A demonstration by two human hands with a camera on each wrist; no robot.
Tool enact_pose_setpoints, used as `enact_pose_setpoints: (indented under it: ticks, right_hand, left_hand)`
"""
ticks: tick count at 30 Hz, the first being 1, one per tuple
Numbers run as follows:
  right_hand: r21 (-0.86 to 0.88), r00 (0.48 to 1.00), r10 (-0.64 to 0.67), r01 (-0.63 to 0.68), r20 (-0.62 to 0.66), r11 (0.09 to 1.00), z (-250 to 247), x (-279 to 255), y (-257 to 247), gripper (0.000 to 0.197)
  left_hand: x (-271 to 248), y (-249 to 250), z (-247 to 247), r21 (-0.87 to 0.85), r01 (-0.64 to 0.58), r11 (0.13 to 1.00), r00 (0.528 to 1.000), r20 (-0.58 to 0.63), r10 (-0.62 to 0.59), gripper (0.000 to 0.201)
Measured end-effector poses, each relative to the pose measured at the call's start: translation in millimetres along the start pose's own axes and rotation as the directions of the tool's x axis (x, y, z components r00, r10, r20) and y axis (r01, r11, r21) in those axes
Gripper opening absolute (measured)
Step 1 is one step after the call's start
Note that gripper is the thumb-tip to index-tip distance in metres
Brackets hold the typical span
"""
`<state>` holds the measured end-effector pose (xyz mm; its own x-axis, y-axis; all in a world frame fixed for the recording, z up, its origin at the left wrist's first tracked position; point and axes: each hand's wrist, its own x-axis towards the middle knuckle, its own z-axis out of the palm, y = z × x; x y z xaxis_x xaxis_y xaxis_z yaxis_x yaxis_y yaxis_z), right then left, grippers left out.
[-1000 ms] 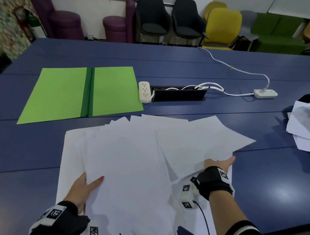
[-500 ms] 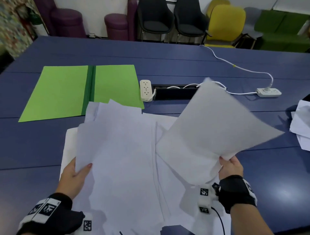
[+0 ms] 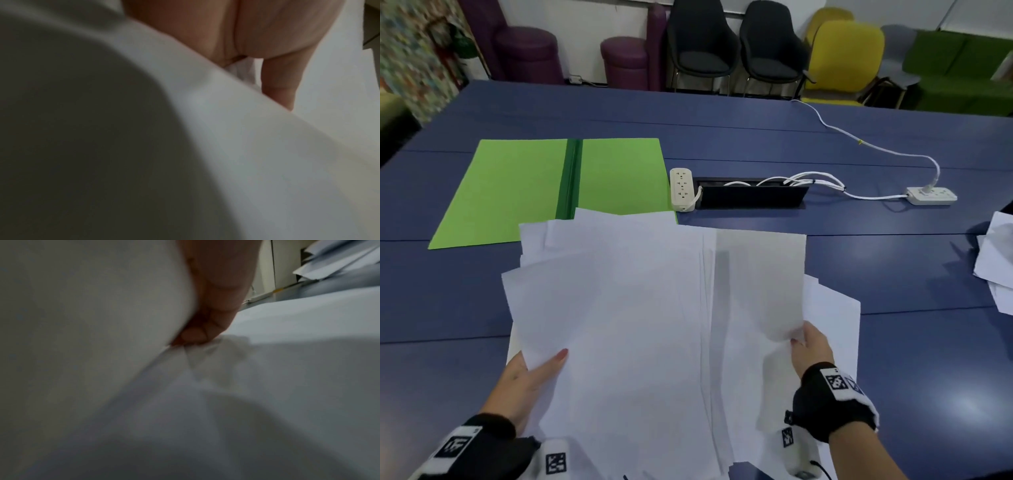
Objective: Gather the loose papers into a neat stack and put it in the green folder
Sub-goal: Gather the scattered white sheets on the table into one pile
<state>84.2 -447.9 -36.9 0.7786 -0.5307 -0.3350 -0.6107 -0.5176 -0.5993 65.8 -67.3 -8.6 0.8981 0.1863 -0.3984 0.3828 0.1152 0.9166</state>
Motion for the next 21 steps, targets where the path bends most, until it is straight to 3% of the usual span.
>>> enact_pose_setpoints:
  ticks: [2,4,7,12,15,17,19,21]
  right_hand:
    - [-0.037,0.991,0.116,-0.119,-0.069,0.992,1.8,-0.4,-4.6,0.031]
    - [-0.123,0.982,0.185,-0.19,-0.05,0.974,0.6,-3.8,-14.0,0.05]
    - [-0.102,0.988,0.142,-0.135,0.065,0.986,2.6,-11.7,-29.4,0.066]
    - [0.181,0.968,0.068,-0.114,0.242,0.977,23.9,-22.3,-33.4,0.064]
    - [0.329,0.955,-0.011,-0.092,0.297,0.94,29.8,-30.0,-36.0,0.04]
    - [0.503,0.944,-0.083,-0.094,0.318,0.859,26.1,-33.2,-36.8,0.036]
    - [0.676,0.934,-0.128,-0.143,0.334,0.723,21.8,-34.4,-34.1,0.036]
    - [0.717,0.954,-0.113,-0.129,0.279,0.685,22.8,-31.9,-28.8,0.032]
  left_hand:
    - [2.4,-2.5,-1.2,0.003,0.033,0.999,0.999,-0.005,-0.033,0.016]
    - [4.1,-4.3,-0.1,0.024,0.039,0.999,0.999,0.006,-0.039,0.015]
    - [7.8,-4.8,6.5,0.066,0.049,0.997,0.999,0.008,-0.05,0.005]
    - [15.0,-8.8,12.4,0.116,0.05,0.992,0.999,-0.008,-0.05,0.027]
    - [17.1,-10.0,11.6,0.096,0.078,0.992,0.997,-0.006,-0.077,0.029]
    - [17.1,-10.1,10.7,0.083,0.088,0.993,0.996,0.0,-0.088,0.029]
    - [16.3,-9.2,10.1,0.063,0.096,0.993,0.995,0.007,-0.096,0.03]
    - [15.2,-8.5,9.7,0.033,0.1,0.994,0.995,0.014,-0.1,0.027]
